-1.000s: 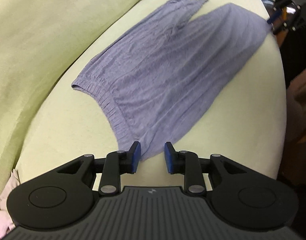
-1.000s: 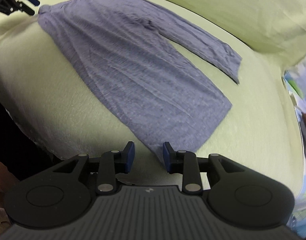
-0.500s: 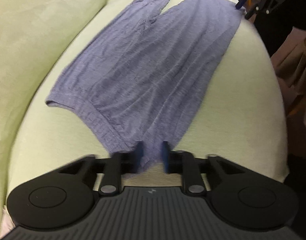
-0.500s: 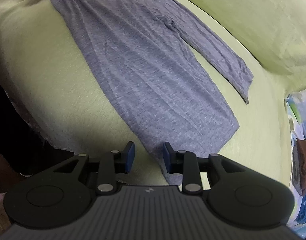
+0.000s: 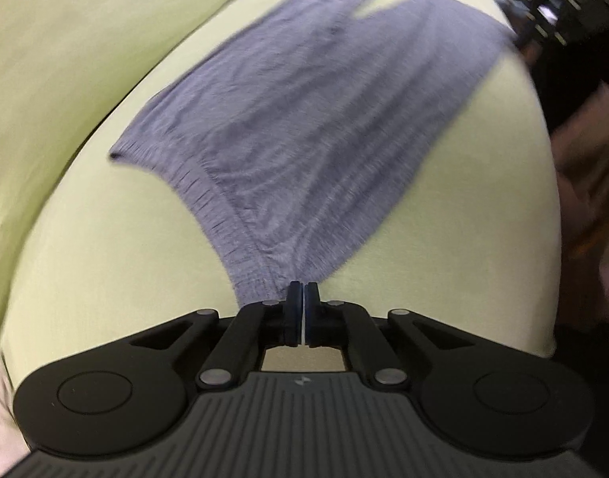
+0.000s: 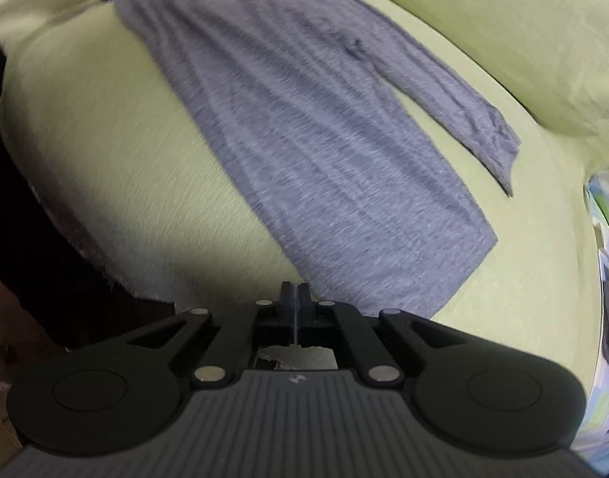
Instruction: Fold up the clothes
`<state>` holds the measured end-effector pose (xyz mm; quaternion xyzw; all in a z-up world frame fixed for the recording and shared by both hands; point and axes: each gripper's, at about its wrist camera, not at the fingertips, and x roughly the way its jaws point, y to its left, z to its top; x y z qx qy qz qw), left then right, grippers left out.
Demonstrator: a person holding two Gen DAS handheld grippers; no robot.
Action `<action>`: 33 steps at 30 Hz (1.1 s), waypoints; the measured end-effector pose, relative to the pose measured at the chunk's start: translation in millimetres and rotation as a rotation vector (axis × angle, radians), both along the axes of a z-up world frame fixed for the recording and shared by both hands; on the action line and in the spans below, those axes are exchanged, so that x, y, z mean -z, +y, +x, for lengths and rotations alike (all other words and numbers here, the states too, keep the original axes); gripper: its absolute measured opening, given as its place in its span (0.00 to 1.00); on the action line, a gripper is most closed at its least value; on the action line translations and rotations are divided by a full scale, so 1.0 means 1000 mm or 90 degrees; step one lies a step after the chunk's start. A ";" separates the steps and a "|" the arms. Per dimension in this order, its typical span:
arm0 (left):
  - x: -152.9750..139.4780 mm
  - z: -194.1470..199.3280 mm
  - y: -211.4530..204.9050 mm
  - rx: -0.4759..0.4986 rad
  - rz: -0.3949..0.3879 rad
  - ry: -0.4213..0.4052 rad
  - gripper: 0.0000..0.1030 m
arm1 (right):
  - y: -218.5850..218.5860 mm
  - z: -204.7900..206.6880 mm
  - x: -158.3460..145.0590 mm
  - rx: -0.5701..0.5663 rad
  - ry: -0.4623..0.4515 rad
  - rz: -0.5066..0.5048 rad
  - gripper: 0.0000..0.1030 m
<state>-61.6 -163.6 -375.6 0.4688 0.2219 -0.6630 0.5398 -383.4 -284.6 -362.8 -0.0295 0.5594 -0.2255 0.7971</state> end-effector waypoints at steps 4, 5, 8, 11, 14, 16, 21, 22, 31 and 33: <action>-0.004 -0.003 0.001 -0.076 0.000 0.023 0.02 | -0.003 -0.001 -0.009 0.029 -0.026 0.015 0.17; -0.004 -0.004 0.002 -0.092 0.000 0.028 0.02 | -0.004 -0.001 -0.012 0.037 -0.033 0.021 0.17; -0.006 -0.010 0.006 -0.119 -0.005 0.037 0.04 | 0.000 0.000 -0.018 0.041 -0.042 0.022 0.17; -0.009 -0.016 0.008 -0.133 -0.012 0.042 0.12 | 0.004 0.001 -0.024 0.042 -0.049 0.020 0.19; -0.015 -0.022 0.009 -0.132 -0.024 0.046 0.12 | 0.007 0.002 -0.031 0.042 -0.056 0.016 0.21; -0.017 -0.024 0.008 -0.128 -0.028 0.048 0.12 | 0.009 0.003 -0.035 0.040 -0.058 0.013 0.21; -0.022 -0.027 0.007 -0.124 -0.037 0.048 0.12 | 0.012 0.005 -0.040 0.036 -0.060 0.011 0.23; -0.022 -0.027 0.007 -0.122 -0.037 0.044 0.12 | 0.012 0.004 -0.041 0.036 -0.060 0.011 0.23; -0.024 -0.018 -0.006 -0.146 -0.047 0.035 0.46 | 0.001 0.010 -0.045 0.041 -0.070 0.010 0.30; -0.025 -0.013 -0.014 -0.159 -0.052 0.036 0.57 | -0.004 0.011 -0.045 0.042 -0.072 0.010 0.31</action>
